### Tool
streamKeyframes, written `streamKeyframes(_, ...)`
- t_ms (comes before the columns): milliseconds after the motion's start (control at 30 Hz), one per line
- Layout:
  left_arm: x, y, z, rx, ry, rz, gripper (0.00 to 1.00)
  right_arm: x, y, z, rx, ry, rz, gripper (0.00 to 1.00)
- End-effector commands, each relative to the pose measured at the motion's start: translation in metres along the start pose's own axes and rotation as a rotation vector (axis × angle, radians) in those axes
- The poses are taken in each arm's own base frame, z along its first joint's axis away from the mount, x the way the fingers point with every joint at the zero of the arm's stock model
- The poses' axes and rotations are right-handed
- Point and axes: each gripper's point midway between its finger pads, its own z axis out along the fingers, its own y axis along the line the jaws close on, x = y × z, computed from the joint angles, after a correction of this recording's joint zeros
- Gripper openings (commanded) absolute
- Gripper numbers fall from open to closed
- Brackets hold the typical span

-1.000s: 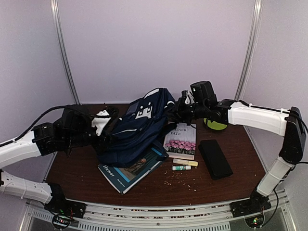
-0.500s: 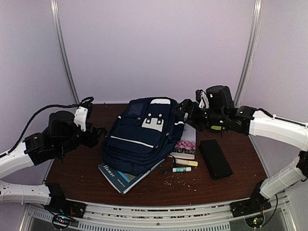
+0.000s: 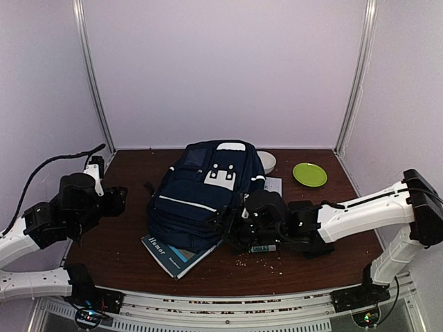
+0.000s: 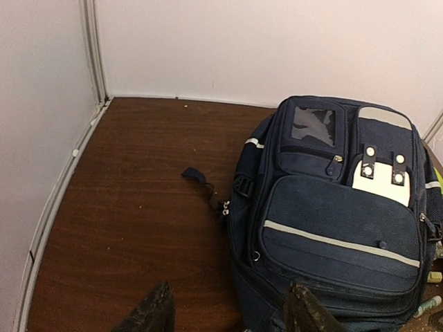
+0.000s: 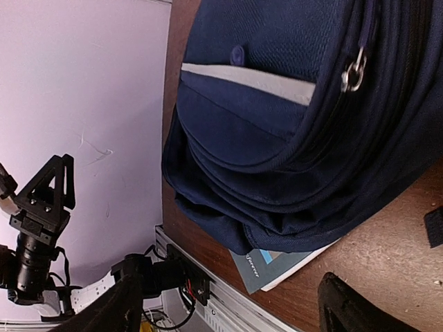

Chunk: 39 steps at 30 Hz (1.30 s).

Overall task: Pack the student bag
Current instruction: Adjust the student bag at the center of the board.

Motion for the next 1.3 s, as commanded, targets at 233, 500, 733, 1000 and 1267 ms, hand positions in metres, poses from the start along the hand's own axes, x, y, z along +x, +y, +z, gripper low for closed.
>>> streamKeyframes(233, 0.017, 0.039, -0.013, -0.101, -0.016, -0.125, 0.90, -0.015, 0.003, 0.046, 0.005, -0.116, 0.215, 0.77)
streamKeyframes(500, 0.025, 0.045, -0.015, -0.112, -0.006, -0.139, 0.89, -0.006, -0.013, 0.069, 0.057, -0.050, 0.242, 0.71)
streamKeyframes(733, 0.026, 0.050, -0.021, -0.106, -0.007, -0.154, 0.89, 0.008, -0.003, 0.058, 0.035, -0.029, 0.256, 0.78)
streamKeyframes(1000, 0.025, 0.052, -0.024, -0.103, -0.013, -0.161, 0.89, -0.003, -0.012, 0.069, 0.040, -0.063, 0.284, 0.72)
streamKeyframes(1267, 0.026, 0.055, -0.025, -0.110, -0.018, -0.176, 0.88, -0.030, 0.017, 0.072, -0.022, -0.086, 0.222, 0.14)
